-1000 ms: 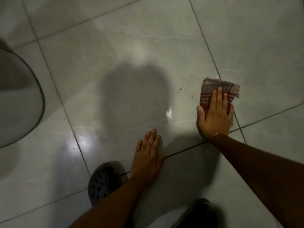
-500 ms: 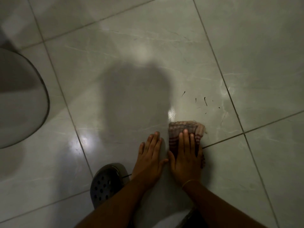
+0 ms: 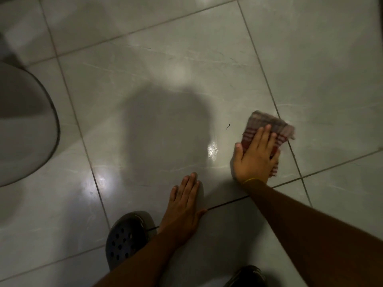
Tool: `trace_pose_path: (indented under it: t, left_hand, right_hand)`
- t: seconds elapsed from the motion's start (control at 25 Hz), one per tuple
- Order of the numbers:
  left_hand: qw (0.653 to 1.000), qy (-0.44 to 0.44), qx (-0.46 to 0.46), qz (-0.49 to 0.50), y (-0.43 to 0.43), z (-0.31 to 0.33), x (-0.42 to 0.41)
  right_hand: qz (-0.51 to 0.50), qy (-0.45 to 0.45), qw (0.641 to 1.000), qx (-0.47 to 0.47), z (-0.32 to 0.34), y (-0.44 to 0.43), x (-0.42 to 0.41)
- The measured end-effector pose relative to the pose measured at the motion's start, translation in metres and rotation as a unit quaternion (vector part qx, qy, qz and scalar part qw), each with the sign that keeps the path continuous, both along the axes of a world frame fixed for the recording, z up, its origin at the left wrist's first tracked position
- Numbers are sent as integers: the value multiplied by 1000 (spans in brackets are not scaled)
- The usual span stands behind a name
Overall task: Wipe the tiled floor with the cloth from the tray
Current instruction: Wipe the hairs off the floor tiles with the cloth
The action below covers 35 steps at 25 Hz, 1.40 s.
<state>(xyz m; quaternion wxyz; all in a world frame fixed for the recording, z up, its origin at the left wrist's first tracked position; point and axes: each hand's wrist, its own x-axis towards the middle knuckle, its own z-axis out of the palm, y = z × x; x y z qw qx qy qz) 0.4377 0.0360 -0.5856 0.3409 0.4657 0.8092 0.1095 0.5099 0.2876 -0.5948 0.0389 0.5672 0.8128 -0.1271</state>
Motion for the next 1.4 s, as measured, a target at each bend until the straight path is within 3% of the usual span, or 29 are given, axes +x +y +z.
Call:
trace_pose_path:
  t: [0.12, 0.24, 0.44, 0.6, 0.8, 1.0, 1.12, 1.2, 1.4]
  left_hand:
    - [1000, -3, -4, -2, 1, 3, 0]
    - [1000, -6, -2, 0, 1, 5, -2]
    - [1000, -4, 6, 7, 1, 6, -1]
    - [1000, 1, 1, -1, 1, 4, 0]
    - [1000, -1, -5, -8, -2, 3, -2]
    - [1000, -7, -13, 1, 1, 7, -3]
    - [1000, -6, -13, 3, 1, 7, -2]
    - [1000, -6, -14, 0, 2, 6, -3]
    - [1000, -3, -19, -9, 0, 5, -4]
  right_hand:
    - [167, -14, 986, -23, 0, -65, 30]
    - [225, -20, 973, -44, 2, -111, 89]
    - [142, -49, 986, -71, 11, -62, 129]
    - [30, -23, 999, -18, 5, 27, 42]
    - [191, -3, 982, 2, -5, 1, -66]
    - [315, -4, 948, -39, -3, -75, 56]
    - [264, -34, 961, -80, 7, -61, 129]
    - [209, -54, 974, -74, 7, -22, 133]
    - [50, -16, 999, -6, -6, 38, 9]
